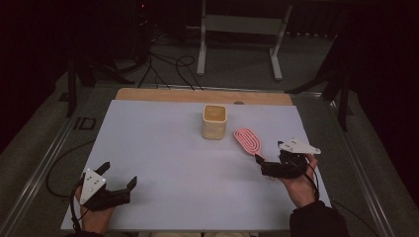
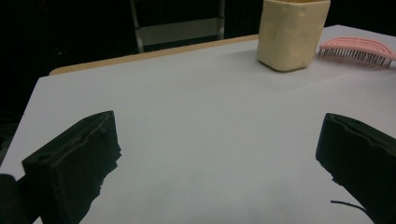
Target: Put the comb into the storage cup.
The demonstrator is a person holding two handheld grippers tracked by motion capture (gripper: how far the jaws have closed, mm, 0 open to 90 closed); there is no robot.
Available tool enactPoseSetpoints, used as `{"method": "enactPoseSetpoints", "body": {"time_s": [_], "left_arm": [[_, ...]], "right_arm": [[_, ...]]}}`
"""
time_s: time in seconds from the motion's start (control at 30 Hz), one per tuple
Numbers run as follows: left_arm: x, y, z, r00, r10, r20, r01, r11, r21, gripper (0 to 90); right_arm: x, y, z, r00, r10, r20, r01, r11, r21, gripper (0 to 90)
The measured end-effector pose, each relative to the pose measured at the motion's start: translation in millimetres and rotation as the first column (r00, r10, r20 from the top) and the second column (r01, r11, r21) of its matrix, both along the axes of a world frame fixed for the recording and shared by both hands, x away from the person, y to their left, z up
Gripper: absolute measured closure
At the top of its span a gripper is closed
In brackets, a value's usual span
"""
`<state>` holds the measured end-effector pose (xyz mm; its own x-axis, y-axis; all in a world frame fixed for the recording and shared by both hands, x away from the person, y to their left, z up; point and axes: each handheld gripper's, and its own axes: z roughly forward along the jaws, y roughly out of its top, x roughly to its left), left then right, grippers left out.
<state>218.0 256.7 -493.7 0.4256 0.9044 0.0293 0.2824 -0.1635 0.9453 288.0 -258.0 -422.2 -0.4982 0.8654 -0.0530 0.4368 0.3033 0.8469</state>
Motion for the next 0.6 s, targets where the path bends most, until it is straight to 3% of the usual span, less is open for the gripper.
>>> {"method": "enactPoseSetpoints", "body": {"time_s": [0.6], "left_arm": [[0.0,-0.3,-0.3,1.0000,-0.004,-0.002,0.004,1.0000,0.004,0.0]], "right_arm": [[17.9,10.8,5.4,0.9978,0.011,-0.066,-0.017,0.9968,-0.079,8.4]]}}
